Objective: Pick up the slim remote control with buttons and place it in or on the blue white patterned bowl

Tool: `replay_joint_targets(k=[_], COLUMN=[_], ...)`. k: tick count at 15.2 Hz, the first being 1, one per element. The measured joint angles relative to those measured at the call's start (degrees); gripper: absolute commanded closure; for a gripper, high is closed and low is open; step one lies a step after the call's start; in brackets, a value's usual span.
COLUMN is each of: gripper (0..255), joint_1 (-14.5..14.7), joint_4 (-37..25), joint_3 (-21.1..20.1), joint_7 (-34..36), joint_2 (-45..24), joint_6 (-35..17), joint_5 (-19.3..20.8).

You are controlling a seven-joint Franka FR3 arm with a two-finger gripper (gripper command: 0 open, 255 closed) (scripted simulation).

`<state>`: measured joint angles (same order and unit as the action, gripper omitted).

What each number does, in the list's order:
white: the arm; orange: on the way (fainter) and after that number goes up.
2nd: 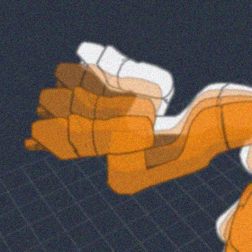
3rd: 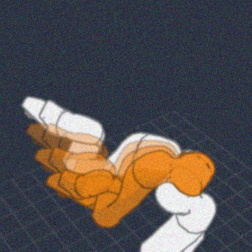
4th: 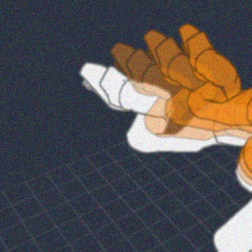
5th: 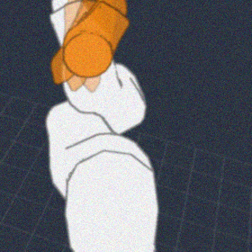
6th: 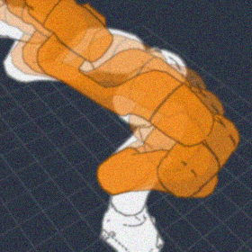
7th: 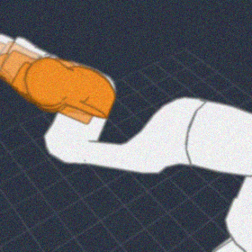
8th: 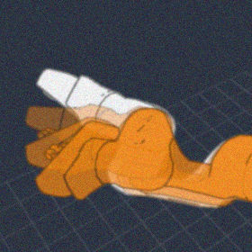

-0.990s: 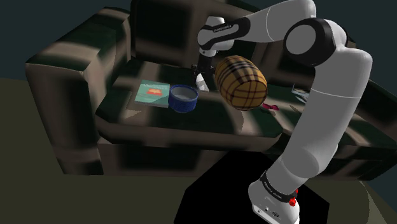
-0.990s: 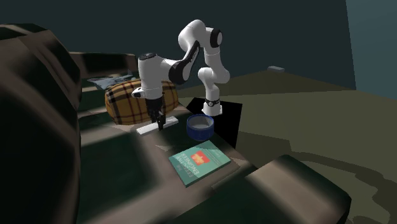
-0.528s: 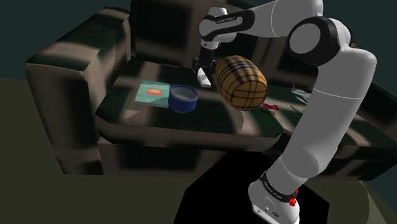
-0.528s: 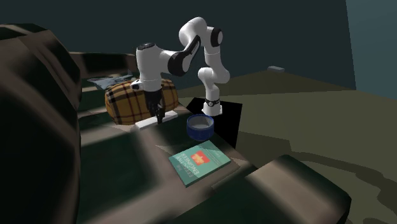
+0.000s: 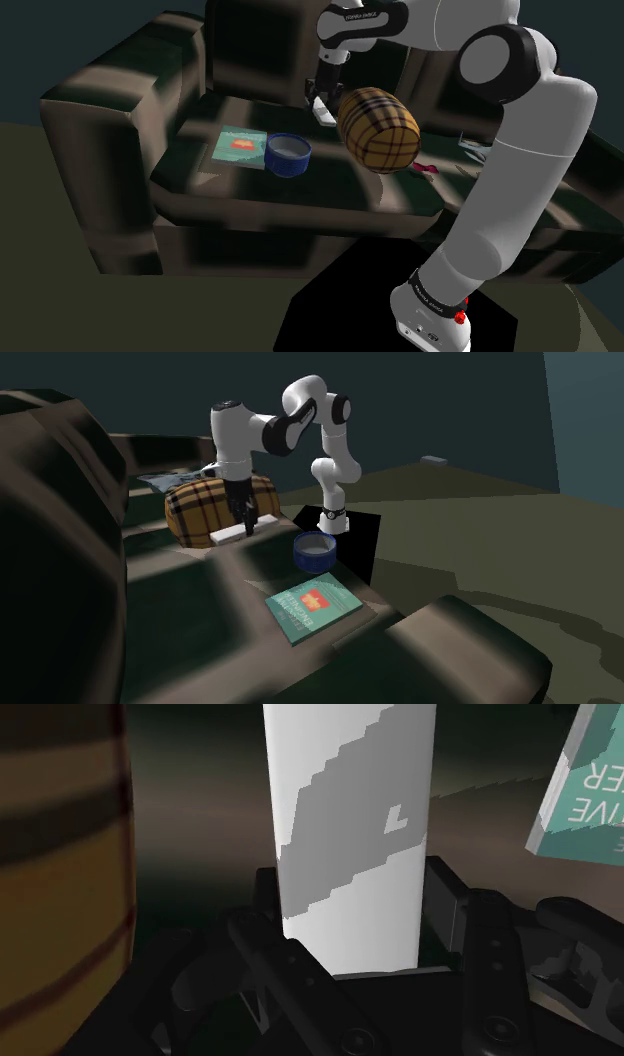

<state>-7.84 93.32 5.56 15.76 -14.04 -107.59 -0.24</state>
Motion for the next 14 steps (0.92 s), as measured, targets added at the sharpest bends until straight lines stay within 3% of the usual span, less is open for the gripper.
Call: replay_joint_targets(k=[5, 14], gripper=[255, 255], joint_1=[0.32, 6.19], joint_4=[-2.09, 10.66], joint_3=[-0.14, -4.27], joint_7=[0.49, 10.62], joint_2=[0.95, 11.18], joint_6=[3.06, 0.71], joint_5=[0.14, 1.36])
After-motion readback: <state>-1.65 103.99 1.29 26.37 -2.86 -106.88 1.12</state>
